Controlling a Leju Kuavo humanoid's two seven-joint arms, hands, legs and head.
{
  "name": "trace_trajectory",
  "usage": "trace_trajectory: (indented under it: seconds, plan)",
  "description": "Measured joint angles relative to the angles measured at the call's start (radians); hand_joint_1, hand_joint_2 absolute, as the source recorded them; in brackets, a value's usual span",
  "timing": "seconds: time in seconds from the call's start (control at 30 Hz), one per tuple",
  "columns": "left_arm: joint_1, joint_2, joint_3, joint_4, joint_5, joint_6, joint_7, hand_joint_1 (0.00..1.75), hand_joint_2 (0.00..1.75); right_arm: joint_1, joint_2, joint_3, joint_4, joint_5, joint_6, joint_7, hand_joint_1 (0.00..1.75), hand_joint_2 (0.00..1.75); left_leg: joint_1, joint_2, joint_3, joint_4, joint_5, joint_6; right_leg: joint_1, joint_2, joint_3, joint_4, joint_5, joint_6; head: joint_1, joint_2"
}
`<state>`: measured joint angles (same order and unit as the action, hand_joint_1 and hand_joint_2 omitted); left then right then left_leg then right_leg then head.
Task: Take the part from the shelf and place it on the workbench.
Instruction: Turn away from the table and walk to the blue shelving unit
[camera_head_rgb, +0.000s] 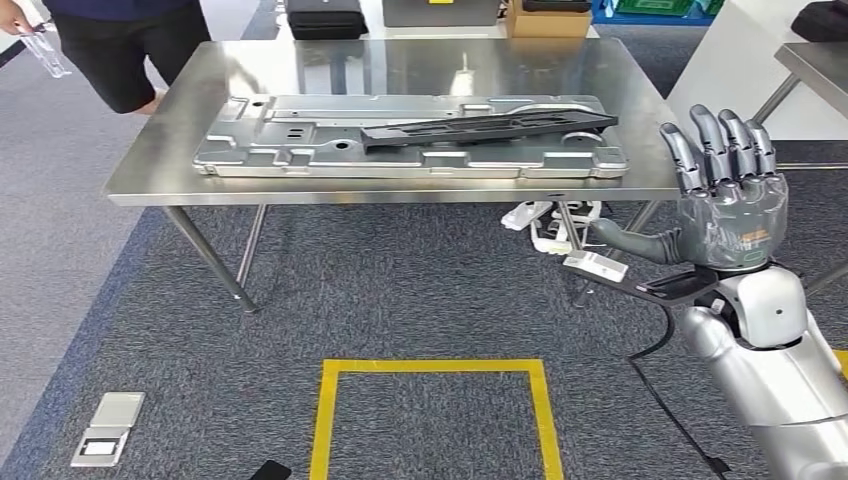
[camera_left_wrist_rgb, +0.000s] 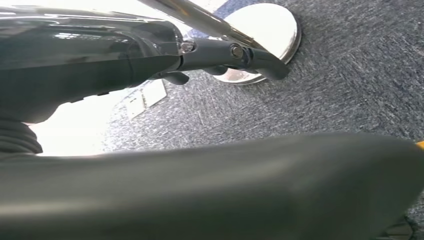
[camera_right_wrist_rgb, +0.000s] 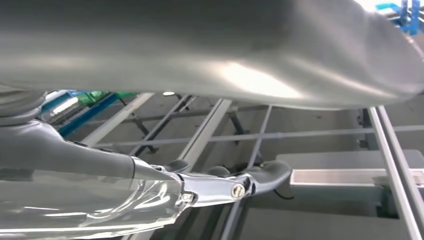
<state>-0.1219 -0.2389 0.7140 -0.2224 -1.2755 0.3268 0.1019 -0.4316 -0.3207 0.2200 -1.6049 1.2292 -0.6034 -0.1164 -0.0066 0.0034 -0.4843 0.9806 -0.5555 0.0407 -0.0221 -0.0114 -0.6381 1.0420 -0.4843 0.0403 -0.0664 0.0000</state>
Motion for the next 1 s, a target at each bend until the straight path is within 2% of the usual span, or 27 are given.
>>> trace_trajectory:
  seconds: [0.07, 0.1, 0.13, 0.17, 0.2, 0.23, 0.27, 0.3, 0.33, 0.37, 0.43, 0.5, 0.53, 0.6, 0.63, 0.67, 0.7, 0.73, 0.8, 0.83, 0.87, 0.97, 1.0]
  plan:
    - [0.000, 0.000, 0.000, 0.000, 0.001, 0.001, 0.000, 0.00, 0.00, 0.015, 0.001, -0.001, 0.000, -0.015, 0.000, -0.004, 0.00, 0.00, 0.001, 0.003, -0.015, -0.002, 0.016, 0.012, 0.000, 0.004, -0.039, 0.096, -0.069, 0.004, 0.000, 0.000]
    - [0.001, -0.001, 0.000, 0.000, 0.001, 0.002, 0.000, 0.00, 0.00, 0.031, 0.005, -0.001, 0.002, -0.025, 0.001, -0.009, 0.00, 0.00, 0.000, 0.004, -0.024, -0.002, 0.022, 0.015, 0.000, 0.005, -0.063, 0.164, -0.106, 0.006, 0.000, 0.000]
    - [0.002, -0.001, 0.000, 0.000, 0.003, 0.003, 0.000, 0.00, 0.00, 0.055, 0.011, -0.001, 0.005, -0.034, 0.002, -0.016, 0.00, 0.00, -0.001, 0.004, -0.031, -0.001, 0.027, 0.015, 0.000, 0.006, -0.080, 0.221, -0.130, 0.009, 0.000, 0.000]
    - [0.004, -0.001, 0.000, 0.000, 0.004, 0.005, 0.000, 0.00, 0.44, 0.084, 0.020, -0.001, 0.011, -0.041, 0.001, -0.025, 0.00, 0.00, -0.002, 0.004, -0.037, 0.000, 0.031, 0.015, 0.000, 0.006, -0.081, 0.249, -0.137, 0.010, 0.000, 0.000]
    - [0.004, -0.001, 0.001, 0.000, 0.006, 0.006, 0.000, 0.00, 0.87, 0.114, 0.032, 0.000, 0.021, -0.048, 0.000, -0.032, 0.00, 0.00, -0.002, 0.004, -0.041, 0.002, 0.033, 0.015, 0.000, 0.006, -0.062, 0.235, -0.126, 0.011, 0.000, 0.000]
    - [0.005, -0.001, 0.001, 0.000, 0.007, 0.007, 0.000, 0.00, 1.31, 0.143, 0.044, 0.000, 0.033, -0.053, -0.002, -0.037, 0.00, 0.00, -0.002, 0.004, -0.044, 0.005, 0.034, 0.014, 0.000, 0.005, -0.024, 0.182, -0.102, 0.010, 0.000, 0.000]
    - [0.005, -0.001, 0.001, 0.000, 0.007, 0.008, 0.000, 0.00, 1.75, 0.168, 0.056, 0.001, 0.046, -0.056, -0.006, -0.041, 0.00, 0.00, -0.002, 0.004, -0.047, 0.010, 0.034, 0.012, 0.000, 0.005, 0.022, 0.107, -0.076, 0.008, 0.000, 0.000]
    - [0.004, -0.001, 0.001, 0.000, 0.007, 0.009, 0.000, 0.00, 1.75, 0.191, 0.069, 0.001, 0.063, -0.057, -0.012, -0.042, 0.00, 0.00, -0.005, 0.004, -0.051, 0.017, 0.032, 0.009, 0.001, 0.005, 0.060, 0.040, -0.059, 0.004, 0.000, 0.000]
    - [0.002, -0.001, 0.001, 0.000, 0.007, 0.009, 0.000, 0.00, 1.75, 0.214, 0.082, 0.000, 0.083, -0.057, -0.019, -0.042, 0.00, 0.00, -0.007, 0.004, -0.056, 0.023, 0.031, 0.006, 0.003, 0.005, 0.085, -0.007, -0.050, -0.002, 0.000, 0.000]
    - [0.002, -0.001, 0.001, 0.000, 0.007, 0.010, 0.000, 0.00, 1.75, 0.239, 0.095, -0.002, 0.106, -0.055, -0.029, -0.042, 0.00, 0.00, -0.008, 0.004, -0.060, 0.027, 0.031, 0.002, 0.005, 0.005, 0.096, -0.030, -0.049, -0.007, 0.000, 0.000]
    - [0.002, -0.001, 0.001, 0.000, 0.007, 0.011, 0.001, 0.00, 1.75, 0.288, 0.123, -0.006, 0.160, -0.055, -0.047, -0.043, 0.00, 0.00, -0.008, 0.004, -0.064, 0.030, 0.032, -0.005, 0.007, 0.005, 0.095, -0.032, -0.048, -0.017, 0.000, 0.000]
    - [0.002, -0.001, 0.002, 0.000, 0.010, 0.014, 0.002, 0.00, 1.75, 0.328, 0.156, -0.015, 0.227, -0.077, -0.060, -0.050, 0.00, 0.00, -0.006, 0.003, -0.072, 0.049, 0.011, -0.016, 0.002, 0.003, 0.092, -0.035, -0.042, -0.030, 0.000, 0.000]
    - [0.002, -0.001, 0.002, 0.000, 0.012, 0.016, 0.002, 0.00, 1.75, 0.342, 0.174, -0.023, 0.267, -0.097, -0.063, -0.053, 0.00, 0.00, -0.004, 0.002, -0.086, 0.083, -0.014, -0.022, 0.000, 0.001, 0.089, -0.036, -0.039, -0.036, -0.001, 0.000]
    - [0.002, -0.001, 0.003, 0.000, 0.018, 0.021, 0.000, 0.00, 1.75, 0.360, 0.210, -0.046, 0.367, -0.144, -0.063, -0.054, 0.00, 0.00, 0.003, 0.002, -0.137, 0.204, -0.084, -0.035, -0.002, -0.001, 0.081, -0.036, -0.035, -0.043, -0.001, 0.000]
    - [0.004, -0.001, 0.004, 0.000, 0.019, 0.022, -0.001, 0.00, 1.75, 0.366, 0.225, -0.060, 0.424, -0.167, -0.061, -0.054, 0.00, 0.00, 0.007, 0.002, -0.163, 0.266, -0.109, -0.039, -0.002, -0.002, 0.078, -0.036, -0.034, -0.043, -0.001, 0.000]
    - [0.005, -0.001, 0.004, 0.000, 0.020, 0.023, -0.001, 0.00, 1.75, 0.371, 0.240, -0.075, 0.483, -0.188, -0.058, -0.054, 0.00, 0.00, 0.009, 0.002, -0.176, 0.303, -0.118, -0.042, -0.002, -0.003, 0.075, -0.035, -0.033, -0.043, -0.001, 0.000]
    - [0.007, -0.001, 0.004, 0.000, 0.019, 0.023, -0.001, 0.00, 1.75, 0.371, 0.253, -0.091, 0.548, -0.208, -0.050, -0.052, 0.00, 0.44, 0.012, 0.002, -0.170, 0.300, -0.106, -0.044, -0.002, -0.003, 0.075, -0.035, -0.033, -0.043, -0.001, 0.000]
    - [0.007, -0.001, 0.004, 0.000, 0.019, 0.024, -0.001, 0.00, 1.75, 0.366, 0.264, -0.108, 0.617, -0.229, -0.032, -0.044, 0.00, 0.87, 0.014, 0.002, -0.146, 0.258, -0.077, -0.045, -0.003, -0.002, 0.075, -0.034, -0.032, -0.042, -0.001, 0.000]
    - [0.004, -0.001, 0.003, 0.000, 0.012, 0.023, 0.002, 0.00, 1.75, 0.345, 0.284, -0.155, 0.785, -0.296, 0.063, 0.014, 0.00, 1.75, 0.016, -0.002, -0.073, 0.119, -0.011, -0.043, -0.003, -0.001, 0.077, -0.034, -0.032, -0.036, -0.001, 0.000]
    - [0.001, -0.001, 0.002, 0.000, 0.007, 0.022, 0.003, 0.00, 1.75, 0.339, 0.292, -0.189, 0.875, -0.340, 0.142, 0.079, 0.00, 1.75, 0.015, -0.004, -0.048, 0.065, 0.006, -0.041, -0.002, -0.001, 0.077, -0.033, -0.032, -0.030, -0.001, 0.000]
    - [-0.002, -0.001, 0.001, 0.000, 0.001, 0.021, 0.006, 0.00, 1.75, 0.341, 0.299, -0.226, 0.958, -0.381, 0.226, 0.160, 0.00, 1.75, 0.013, -0.008, -0.036, 0.036, 0.011, -0.038, -0.001, -0.004, 0.075, -0.032, -0.032, -0.024, 0.000, 0.000]
    - [-0.003, -0.001, -0.003, 0.000, -0.011, 0.021, 0.025, 0.00, 1.75, 0.374, 0.319, -0.324, 1.144, -0.441, 0.441, 0.444, 0.00, 1.75, 0.010, -0.011, -0.038, 0.024, 0.010, -0.026, -0.003, -0.010, 0.074, -0.031, -0.031, -0.007, 0.000, 0.000]
    - [-0.003, -0.001, -0.004, 0.000, -0.012, 0.024, 0.031, 0.00, 1.75, 0.385, 0.328, -0.346, 1.187, -0.442, 0.488, 0.518, 0.00, 1.75, 0.012, -0.009, -0.038, 0.021, 0.013, -0.020, -0.003, -0.007, 0.069, -0.021, -0.042, -0.003, 0.000, 0.000]
